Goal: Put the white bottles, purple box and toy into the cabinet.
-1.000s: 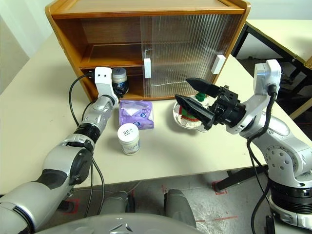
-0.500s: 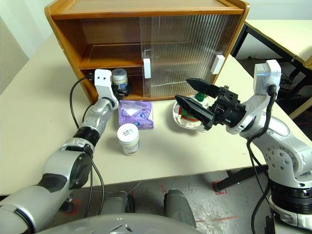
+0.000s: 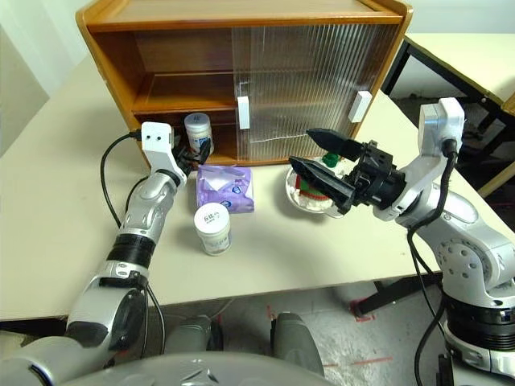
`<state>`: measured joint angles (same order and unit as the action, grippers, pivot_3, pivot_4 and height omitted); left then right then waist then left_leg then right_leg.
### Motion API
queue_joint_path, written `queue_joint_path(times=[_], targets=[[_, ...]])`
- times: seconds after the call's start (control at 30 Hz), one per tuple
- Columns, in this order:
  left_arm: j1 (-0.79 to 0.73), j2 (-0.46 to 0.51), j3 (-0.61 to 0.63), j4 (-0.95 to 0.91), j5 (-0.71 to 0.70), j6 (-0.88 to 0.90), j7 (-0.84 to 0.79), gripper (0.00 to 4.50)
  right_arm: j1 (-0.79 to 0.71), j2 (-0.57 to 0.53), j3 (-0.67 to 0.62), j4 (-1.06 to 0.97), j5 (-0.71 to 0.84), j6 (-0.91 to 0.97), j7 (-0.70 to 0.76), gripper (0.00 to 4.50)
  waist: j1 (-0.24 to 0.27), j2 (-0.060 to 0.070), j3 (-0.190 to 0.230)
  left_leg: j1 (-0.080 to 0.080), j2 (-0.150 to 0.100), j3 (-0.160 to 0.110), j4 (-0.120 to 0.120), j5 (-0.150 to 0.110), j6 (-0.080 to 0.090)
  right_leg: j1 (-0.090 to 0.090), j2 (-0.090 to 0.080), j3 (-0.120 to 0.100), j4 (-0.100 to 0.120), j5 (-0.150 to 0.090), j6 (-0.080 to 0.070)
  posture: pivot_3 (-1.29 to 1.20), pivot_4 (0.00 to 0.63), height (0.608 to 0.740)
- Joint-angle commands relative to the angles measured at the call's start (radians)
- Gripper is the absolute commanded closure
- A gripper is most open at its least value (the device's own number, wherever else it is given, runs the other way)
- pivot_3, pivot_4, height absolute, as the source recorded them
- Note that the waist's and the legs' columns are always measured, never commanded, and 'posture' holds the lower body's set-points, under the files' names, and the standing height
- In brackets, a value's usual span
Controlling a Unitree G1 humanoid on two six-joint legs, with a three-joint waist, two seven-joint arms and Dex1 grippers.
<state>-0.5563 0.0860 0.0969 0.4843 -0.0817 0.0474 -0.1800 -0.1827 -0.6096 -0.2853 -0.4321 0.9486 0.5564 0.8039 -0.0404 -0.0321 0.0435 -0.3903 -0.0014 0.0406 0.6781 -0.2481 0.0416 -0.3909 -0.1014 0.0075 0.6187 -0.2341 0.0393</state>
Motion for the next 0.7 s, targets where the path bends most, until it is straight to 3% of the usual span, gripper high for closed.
queue_joint_path(times=[0.03, 0.13, 0.47, 0.7], targets=[[0.05, 0.004, -0.002, -0.096, -0.013, 0.059, 0.006, 0.03, -0.006, -0.002, 0.004, -0.001, -0.004, -0.007, 0.006, 0.0, 0.001, 0.0, 0.0, 0.0, 0.0, 0.0, 0.0, 0.0, 0.0, 0.0, 0.0, 0.0, 0.0, 0.0, 0.0, -0.12, 0.0, 0.74], [0.079, -0.001, 0.005, -0.133, -0.007, 0.078, 0.034, 0.63, -0.008, -0.001, 0.006, 0.0, -0.005, -0.007, 0.008, 0.0, 0.002, 0.0, 0.0, 0.0, 0.0, 0.0, 0.0, 0.0, 0.0, 0.0, 0.0, 0.0, 0.0, 0.0, 0.0, -0.11, 0.0, 0.74], [0.004, -0.01, 0.033, 0.01, 0.005, 0.027, 0.13, 4.43, -0.018, -0.001, 0.009, 0.004, -0.007, -0.006, 0.01, 0.0, 0.004, 0.0, 0.0, 0.0, 0.0, 0.0, 0.001, 0.0, 0.0, 0.001, 0.0, 0.0, 0.0, -0.001, 0.001, -0.11, 0.0, 0.74], [-0.103, 0.003, 0.051, 0.215, 0.014, -0.062, 0.169, 4.43, -0.013, -0.002, 0.003, -0.004, -0.003, -0.002, 0.001, 0.0, 0.003, 0.0, 0.0, 0.0, 0.0, 0.0, 0.001, 0.0, 0.0, 0.001, 0.0, 0.0, 0.0, -0.001, 0.001, -0.13, 0.0, 0.74]])
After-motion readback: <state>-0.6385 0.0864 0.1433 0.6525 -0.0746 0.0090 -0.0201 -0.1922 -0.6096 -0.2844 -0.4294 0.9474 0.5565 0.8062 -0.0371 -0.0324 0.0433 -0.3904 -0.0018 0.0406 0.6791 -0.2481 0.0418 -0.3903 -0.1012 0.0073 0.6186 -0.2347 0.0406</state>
